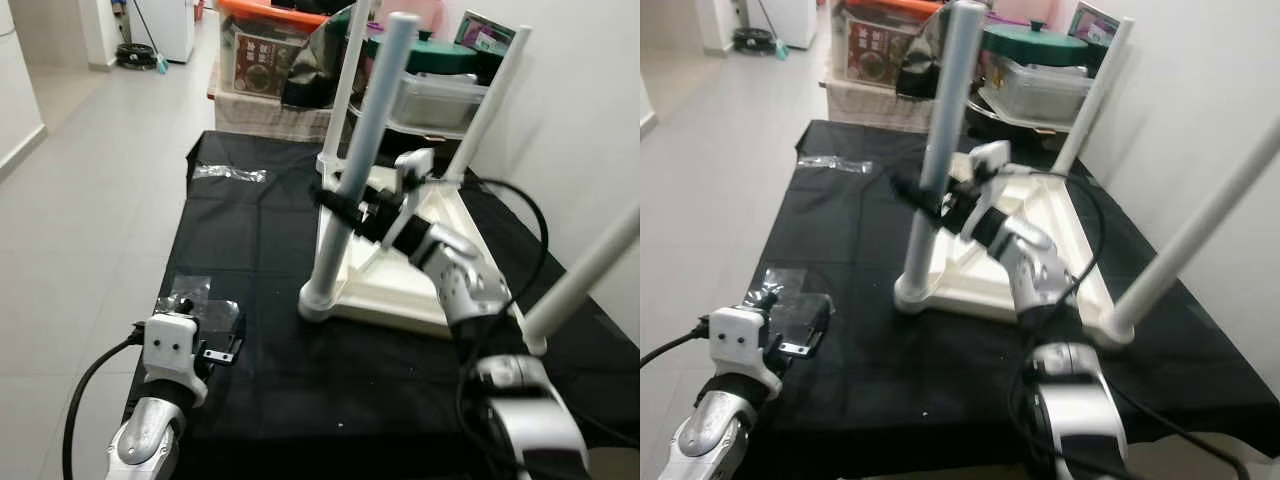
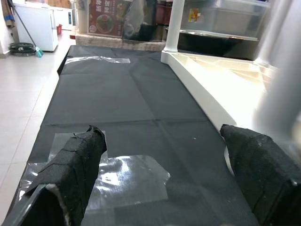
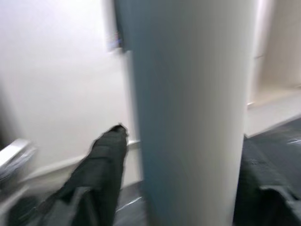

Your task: Building children table

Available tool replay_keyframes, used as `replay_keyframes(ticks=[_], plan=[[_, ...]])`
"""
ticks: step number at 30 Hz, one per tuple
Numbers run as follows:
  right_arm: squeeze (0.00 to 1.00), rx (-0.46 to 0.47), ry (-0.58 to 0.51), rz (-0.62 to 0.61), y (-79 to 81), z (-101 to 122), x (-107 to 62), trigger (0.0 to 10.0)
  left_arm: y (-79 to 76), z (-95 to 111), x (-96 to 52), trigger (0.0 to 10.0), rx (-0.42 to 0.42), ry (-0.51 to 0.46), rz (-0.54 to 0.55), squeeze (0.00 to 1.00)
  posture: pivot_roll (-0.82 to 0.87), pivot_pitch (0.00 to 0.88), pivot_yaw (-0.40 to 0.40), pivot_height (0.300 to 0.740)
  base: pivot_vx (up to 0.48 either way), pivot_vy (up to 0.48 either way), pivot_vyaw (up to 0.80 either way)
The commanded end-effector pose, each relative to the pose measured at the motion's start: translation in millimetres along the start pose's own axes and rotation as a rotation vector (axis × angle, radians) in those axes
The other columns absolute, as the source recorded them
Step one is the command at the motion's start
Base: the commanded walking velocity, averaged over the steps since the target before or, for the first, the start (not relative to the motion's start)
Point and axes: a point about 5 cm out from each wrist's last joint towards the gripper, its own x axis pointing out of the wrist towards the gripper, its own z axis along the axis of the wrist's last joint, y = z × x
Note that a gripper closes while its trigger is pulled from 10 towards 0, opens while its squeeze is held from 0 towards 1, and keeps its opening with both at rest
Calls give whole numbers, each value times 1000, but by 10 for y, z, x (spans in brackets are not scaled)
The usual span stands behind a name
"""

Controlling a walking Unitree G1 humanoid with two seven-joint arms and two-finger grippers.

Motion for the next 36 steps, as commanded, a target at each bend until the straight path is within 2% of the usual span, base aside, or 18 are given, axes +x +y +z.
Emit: replay_keyframes(ticks=[1,2,10,11,12,13,14,15,16,18,20,21,29,30,33,34,35,36], plan=[[0,15,27,132,139,-75,112,2784,-22,-21,-10,10000,0,8,-8,0,116,0,-200,740,0,0,0],[0,26,27,132,170,-119,136,0,-20,-19,-17,10000,1,9,-7,0,138,0,-212,740,0,0,0],[0,70,40,-49,107,-278,113,0,-36,-30,-35,10000,-5,17,-15,0,121,0,-201,740,0,0,0],[0,64,53,-136,55,-310,62,0,-40,-32,-38,10000,-8,18,-17,0,112,0,-197,740,0,0,0],[0,28,108,-322,-62,-370,-14,0,-43,-35,-42,10000,-10,20,-18,0,109,0,-195,740,0,0,0],[0,28,108,-322,-62,-370,-14,0,-43,-35,-42,10000,-10,20,-18,0,109,0,-195,740,0,0,0],[0,-4,148,-448,-139,-408,-73,0,-44,-36,-44,10000,-11,20,-19,0,109,0,-195,740,0,0,0],[0,6,234,-726,-306,-482,-227,0,-42,-38,-48,10000,-13,22,-19,0,101,0,-190,740,0,0,0],[0,14,296,-905,-395,-527,-342,0,-41,-40,-50,10000,-14,22,-19,0,101,0,-190,740,0,0,0],[0,77,375,-1350,-502,-627,-772,0,-47,-48,-50,10000,-18,26,-22,0,95,0,-185,740,0,0,0],[0,77,375,-1350,-502,-627,-772,0,-47,-48,-50,10000,-18,26,-22,0,95,0,-185,740,0,0,0],[0,32,397,-1554,-456,-634,-961,0,-58,-56,-47,10000,-17,29,-29,0,96,0,-181,740,0,0,0],[0,-6,380,-1602,-369,-598,-818,0,-50,-57,-47,10000,-11,28,-22,0,101,0,-186,740,0,0,0],[0,23,391,-1563,-378,-626,-760,10000,-47,-57,-47,10000,-10,28,-20,0,111,0,-196,740,0,0,0],[0,46,401,-1557,-386,-650,-711,10000,-46,-58,-47,10000,-9,28,-19,0,111,0,-196,740,0,0,0],[643,51,380,-1564,-390,-636,-681,10000,-45,-58,-48,10000,-8,27,-18,0,111,0,-196,740,0,0,0],[1000,55,343,-1560,-395,-600,-646,10000,-44,-60,-47,10000,-8,27,-18,0,112,0,-195,740,0,0,0],[1000,54,318,-1561,-397,-570,-628,10000,-44,-61,-46,10000,-7,27,-18,0,112,0,-195,740,0,0,0]])
